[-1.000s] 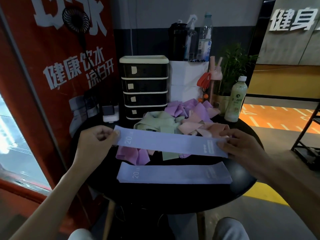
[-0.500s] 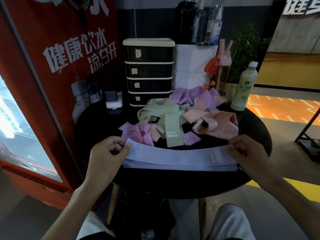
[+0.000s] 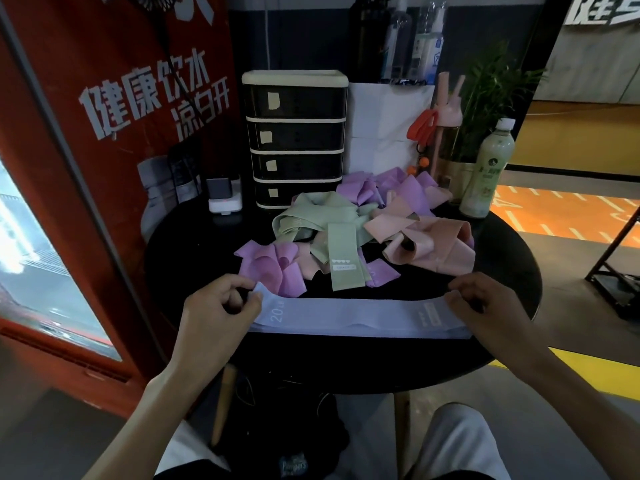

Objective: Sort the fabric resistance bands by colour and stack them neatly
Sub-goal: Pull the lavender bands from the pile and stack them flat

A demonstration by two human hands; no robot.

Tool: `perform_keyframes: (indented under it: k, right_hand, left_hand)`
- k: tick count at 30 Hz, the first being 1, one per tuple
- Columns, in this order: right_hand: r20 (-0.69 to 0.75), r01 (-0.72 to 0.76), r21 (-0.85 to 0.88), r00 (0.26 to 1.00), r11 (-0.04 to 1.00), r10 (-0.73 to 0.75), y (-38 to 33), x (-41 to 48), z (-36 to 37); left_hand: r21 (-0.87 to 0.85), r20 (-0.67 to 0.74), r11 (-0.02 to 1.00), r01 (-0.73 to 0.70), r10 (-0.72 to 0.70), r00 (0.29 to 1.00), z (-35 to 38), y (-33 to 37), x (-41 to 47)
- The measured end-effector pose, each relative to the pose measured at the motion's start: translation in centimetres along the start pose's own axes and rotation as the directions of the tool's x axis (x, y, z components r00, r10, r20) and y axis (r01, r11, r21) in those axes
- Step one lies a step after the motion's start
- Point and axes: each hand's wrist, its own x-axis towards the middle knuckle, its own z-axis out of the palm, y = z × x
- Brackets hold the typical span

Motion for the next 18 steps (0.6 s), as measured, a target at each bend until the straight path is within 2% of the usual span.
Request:
perform_keyframes:
  k: [5, 8, 11, 18]
  right_hand:
    - [-0.031, 0.071, -0.05, 0.997, 0.996, -0.072, 0.8, 0.0, 0.0]
    - [0.045, 0.144, 0.04, 0.988, 0.989, -0.146, 1.3, -0.6, -0.5]
    - [0.15, 0.192, 0.061, 0.969, 0.98, -0.199, 2.0, -1.2, -1.3]
    - [0.165, 0.259, 0.007, 0.952, 0.966, -0.256, 2.9, -1.2, -1.4]
  left_hand:
    - [0.041, 0.013, 0.999, -0.014, 0.014, 1.0, 0.0, -0.6, -0.3]
    - [0.013, 0.169, 0.997, -0.076, 0.073, 0.983, -0.5, -1.2, -0.3]
    - [-0.035, 0.296, 0.989, -0.142, 0.146, 0.944, -1.2, -1.8, -0.1]
    - [-0.054, 0.364, 0.993, -0.109, 0.121, 0.923, -1.7, -2.5, 0.5]
